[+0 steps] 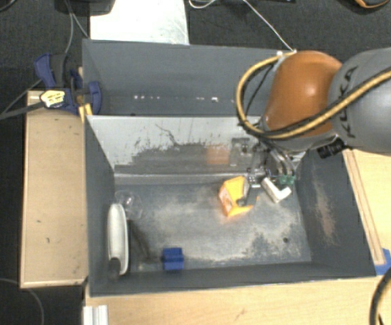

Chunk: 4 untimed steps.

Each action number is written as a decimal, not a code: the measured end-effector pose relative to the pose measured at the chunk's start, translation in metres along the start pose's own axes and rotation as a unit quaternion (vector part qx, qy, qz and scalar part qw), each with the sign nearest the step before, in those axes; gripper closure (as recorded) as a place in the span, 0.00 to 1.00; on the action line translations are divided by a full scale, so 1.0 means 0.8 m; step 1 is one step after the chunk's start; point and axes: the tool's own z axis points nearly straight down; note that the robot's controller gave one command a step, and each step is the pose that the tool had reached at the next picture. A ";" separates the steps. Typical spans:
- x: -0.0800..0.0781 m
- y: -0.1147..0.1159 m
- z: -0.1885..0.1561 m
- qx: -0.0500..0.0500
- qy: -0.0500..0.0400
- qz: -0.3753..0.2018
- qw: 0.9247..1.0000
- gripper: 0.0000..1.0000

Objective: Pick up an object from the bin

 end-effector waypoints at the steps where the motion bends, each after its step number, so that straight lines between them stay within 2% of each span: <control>1: 0.004 -0.062 0.079 0.001 -0.002 -0.092 0.996 0.00; 2: 0.004 -0.072 0.115 0.000 0.000 0.022 1.000 0.00; 3: 0.003 -0.064 0.102 0.001 -0.005 -0.034 0.999 0.00; 4: -0.001 -0.041 0.111 0.000 -0.003 -0.075 0.997 0.00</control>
Offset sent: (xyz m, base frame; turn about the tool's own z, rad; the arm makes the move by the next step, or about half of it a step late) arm -0.0021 -0.0545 -0.0915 0.0658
